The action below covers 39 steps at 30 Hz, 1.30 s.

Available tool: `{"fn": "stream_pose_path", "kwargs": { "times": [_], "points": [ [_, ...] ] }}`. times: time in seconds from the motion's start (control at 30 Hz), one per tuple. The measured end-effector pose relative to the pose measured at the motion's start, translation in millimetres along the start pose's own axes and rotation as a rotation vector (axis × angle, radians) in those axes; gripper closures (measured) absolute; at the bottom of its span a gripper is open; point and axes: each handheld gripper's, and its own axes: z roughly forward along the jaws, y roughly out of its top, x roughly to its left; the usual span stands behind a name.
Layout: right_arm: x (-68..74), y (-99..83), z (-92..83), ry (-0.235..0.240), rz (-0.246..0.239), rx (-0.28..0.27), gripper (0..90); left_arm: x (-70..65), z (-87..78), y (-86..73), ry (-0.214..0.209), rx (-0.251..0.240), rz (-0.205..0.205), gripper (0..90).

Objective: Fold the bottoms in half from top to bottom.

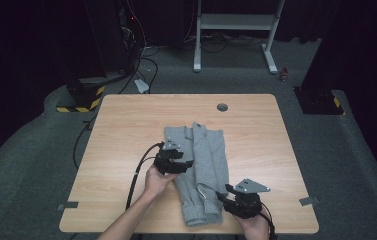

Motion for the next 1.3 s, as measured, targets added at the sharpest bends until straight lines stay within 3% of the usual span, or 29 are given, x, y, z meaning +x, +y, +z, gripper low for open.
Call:
{"fn": "stream_pose_path", "kwargs": {
  "times": [0.07,0.27,0.43,0.63,0.7,0.77,0.93,1.1,1.3],
  "points": [
    [-3.0,-2.5,1.5,-0.011,0.006,0.0,52.9,-4.6,-3.3,-3.8,0.001,0.011,0.02,42.0],
    [-9.0,-11.0,5.6,-0.04,0.021,0.018,52.2,-22.8,-15.6,-19.2,-0.04,0.009,0.025,41.2],
    [-11.2,-17.7,7.8,-0.053,0.014,0.047,50.3,-40.6,-21.8,-35.6,-0.051,0.045,0.024,39.0],
    [-11.0,-20.5,8.7,-0.056,0.001,0.057,49.3,-58.0,-31.9,-51.7,-0.085,0.052,-0.005,36.9],
    [-9.2,-21.7,10.3,-0.054,-0.007,0.068,49.0,-64.6,-34.9,-56.0,-0.07,0.054,0.0,36.0],
    [-7.9,-23.1,11.9,-0.057,-0.019,0.076,48.5,-76.0,-39.4,-60.6,-0.03,0.057,0.031,35.4],
    [-4.4,-27.4,15.0,-0.064,-0.011,0.088,47.8,-92.9,-41.0,-67.2,-0.024,0.065,0.06,34.8],
    [-1.0,-27.5,20.6,-0.077,-0.033,0.103,47.2,-89.3,-36.0,-70.9,-0.018,0.077,0.04,34.5],
    [1.2,-22.1,29.5,-0.085,-0.051,0.101,43.5,-74.1,-32.6,-72.4,0.03,0.085,0.008,35.8]
  ]
}}
